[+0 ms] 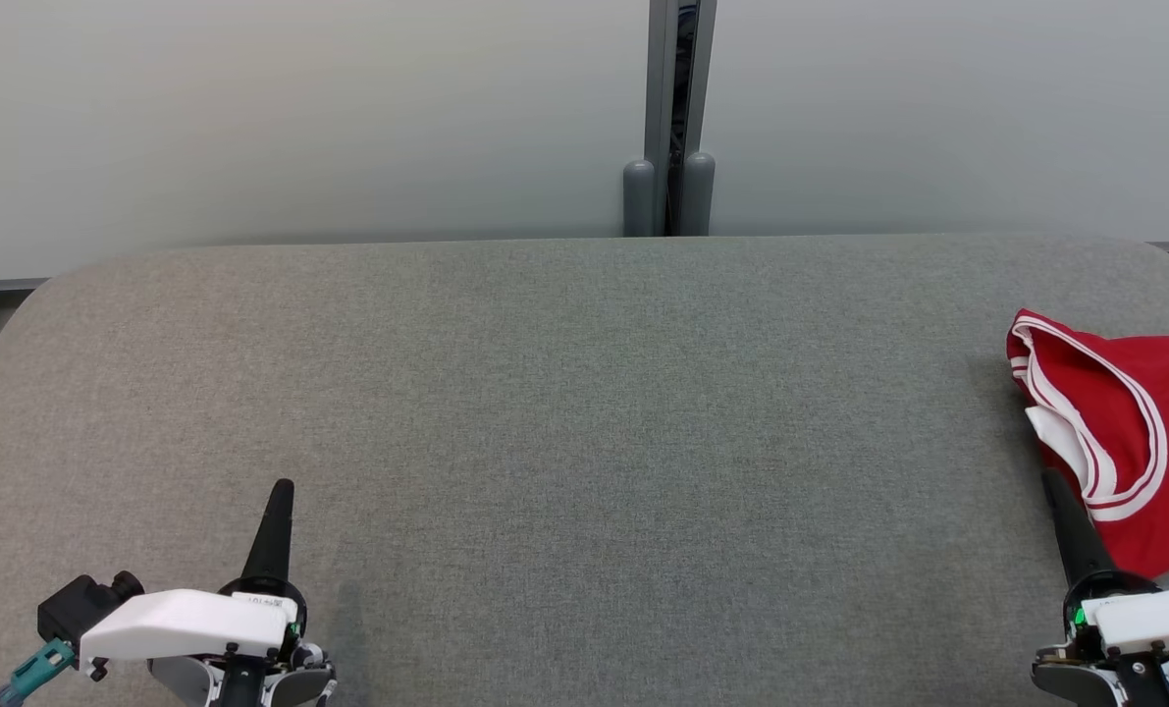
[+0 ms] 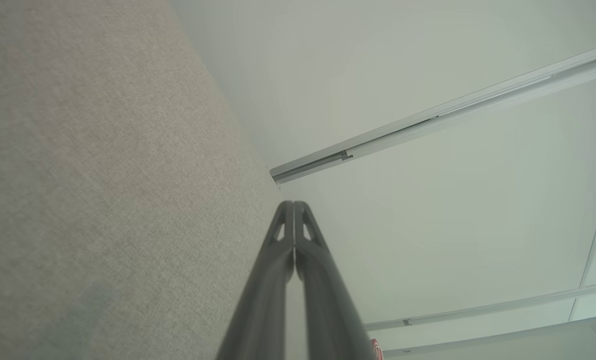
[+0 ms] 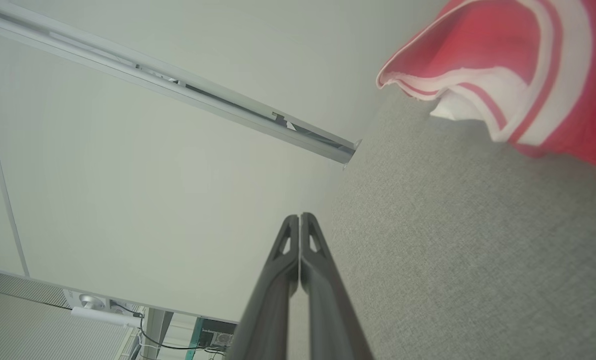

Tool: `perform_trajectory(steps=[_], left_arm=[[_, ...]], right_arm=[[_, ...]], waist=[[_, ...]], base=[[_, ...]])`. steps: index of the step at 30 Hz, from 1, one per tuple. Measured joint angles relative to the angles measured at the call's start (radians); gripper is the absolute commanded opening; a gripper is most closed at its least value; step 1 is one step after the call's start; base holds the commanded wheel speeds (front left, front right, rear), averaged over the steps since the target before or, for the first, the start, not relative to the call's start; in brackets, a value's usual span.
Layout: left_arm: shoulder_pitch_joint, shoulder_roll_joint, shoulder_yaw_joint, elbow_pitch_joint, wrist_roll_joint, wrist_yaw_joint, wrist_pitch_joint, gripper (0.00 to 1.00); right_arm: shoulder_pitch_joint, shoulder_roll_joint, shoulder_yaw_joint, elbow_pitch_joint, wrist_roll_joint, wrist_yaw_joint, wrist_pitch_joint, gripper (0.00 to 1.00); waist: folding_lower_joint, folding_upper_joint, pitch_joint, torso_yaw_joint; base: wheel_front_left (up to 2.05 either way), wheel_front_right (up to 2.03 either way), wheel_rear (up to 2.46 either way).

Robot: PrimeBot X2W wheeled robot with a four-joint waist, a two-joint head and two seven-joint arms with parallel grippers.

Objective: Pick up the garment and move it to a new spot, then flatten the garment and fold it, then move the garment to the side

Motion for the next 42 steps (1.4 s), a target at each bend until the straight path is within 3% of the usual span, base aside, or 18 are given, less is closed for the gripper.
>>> perform_trajectory(steps=[42], left_arm=[[-0.032, -0.064, 0.114, 0.011, -0.216, -0.102, 0.068, 0.0]], right_arm=[[-0.04, -0.005, -0.043, 0.032, 0.312, 0.0, 0.053, 0.0]], waist=[[0.0, 0.0, -0.003, -0.002]], base=[[0.0, 0.0, 0.0]])
